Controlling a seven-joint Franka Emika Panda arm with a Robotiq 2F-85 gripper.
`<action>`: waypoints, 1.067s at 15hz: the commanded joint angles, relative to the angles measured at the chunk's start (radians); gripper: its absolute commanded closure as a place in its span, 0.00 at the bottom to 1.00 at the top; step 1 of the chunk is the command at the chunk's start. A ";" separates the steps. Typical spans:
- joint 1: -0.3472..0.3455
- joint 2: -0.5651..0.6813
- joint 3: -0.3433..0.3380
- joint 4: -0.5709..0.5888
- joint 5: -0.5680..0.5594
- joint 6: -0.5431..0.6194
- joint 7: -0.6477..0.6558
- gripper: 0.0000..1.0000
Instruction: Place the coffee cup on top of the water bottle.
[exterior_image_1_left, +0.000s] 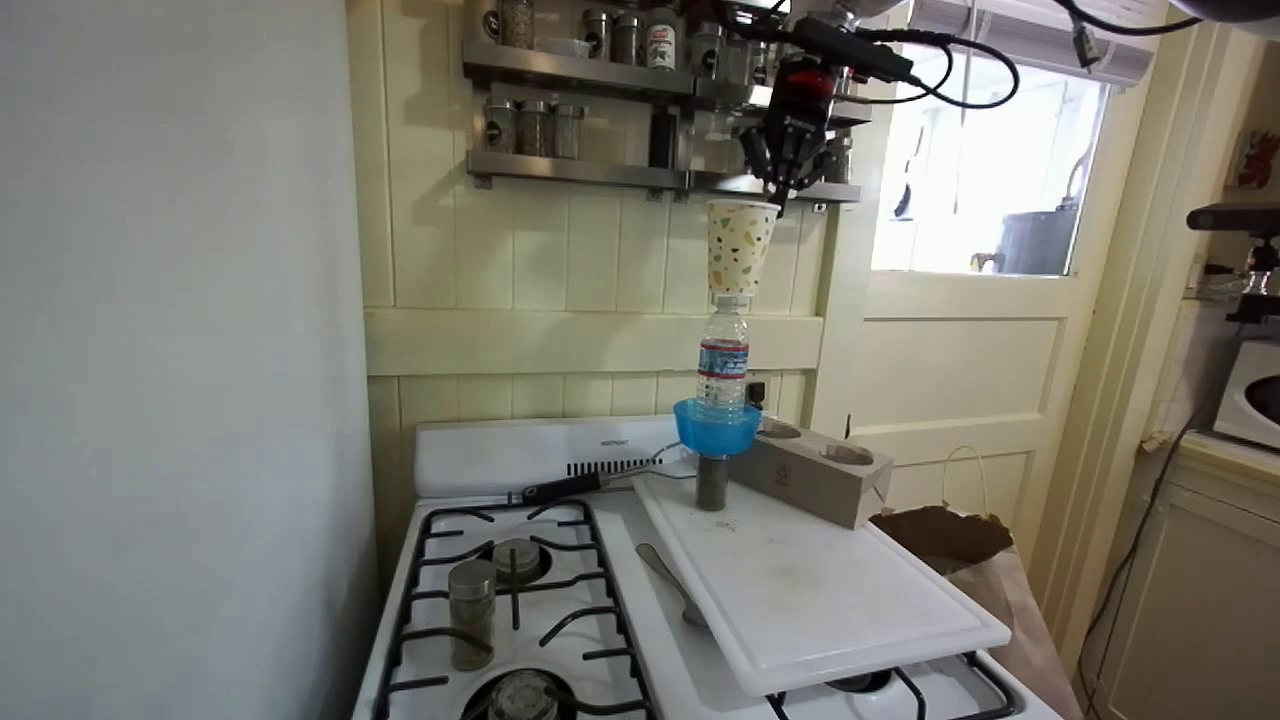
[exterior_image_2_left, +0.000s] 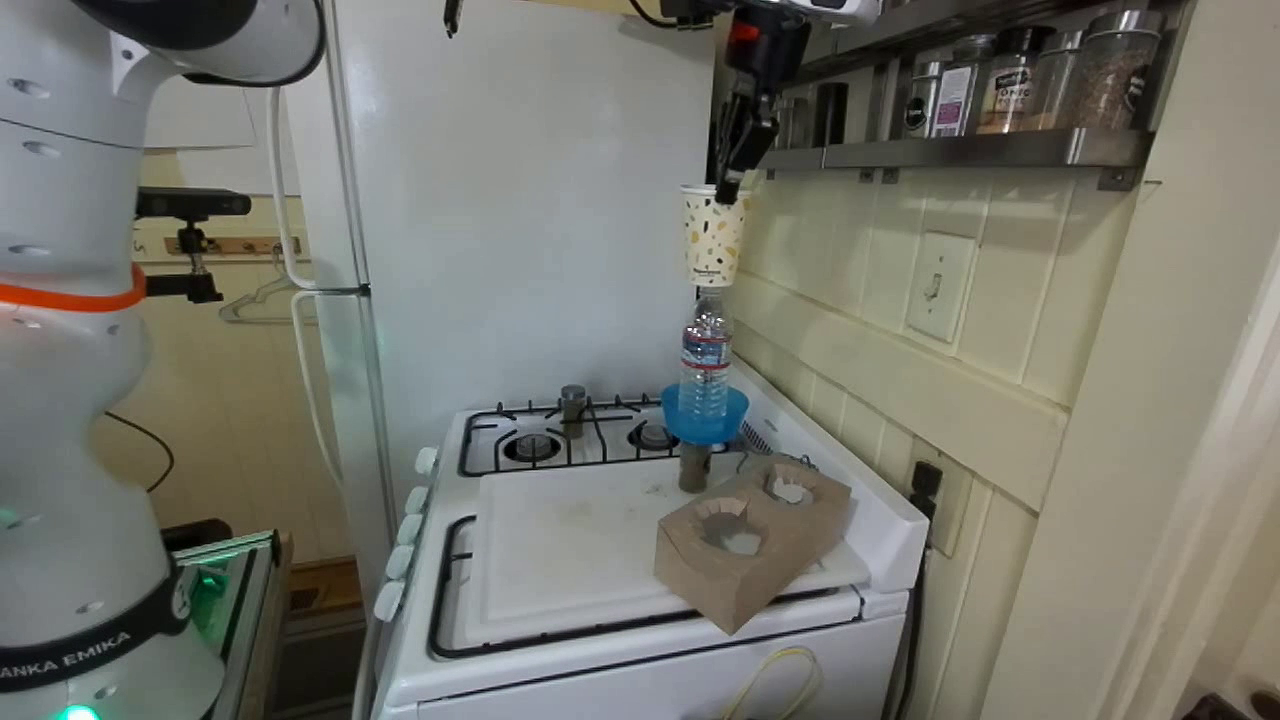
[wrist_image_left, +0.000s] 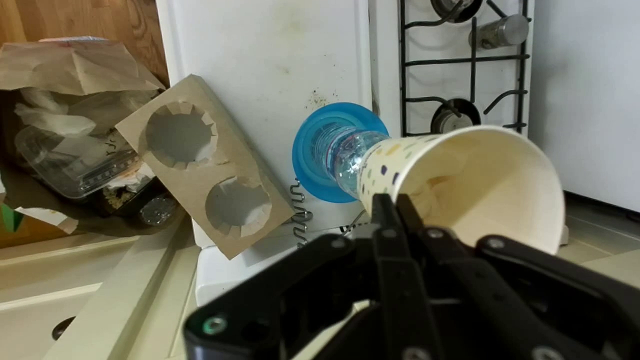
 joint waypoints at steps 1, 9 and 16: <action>0.005 0.029 -0.001 0.045 -0.011 0.005 0.016 0.99; 0.007 0.027 0.002 0.057 -0.010 -0.011 0.009 0.99; 0.008 0.014 0.006 0.051 -0.009 -0.031 0.007 0.99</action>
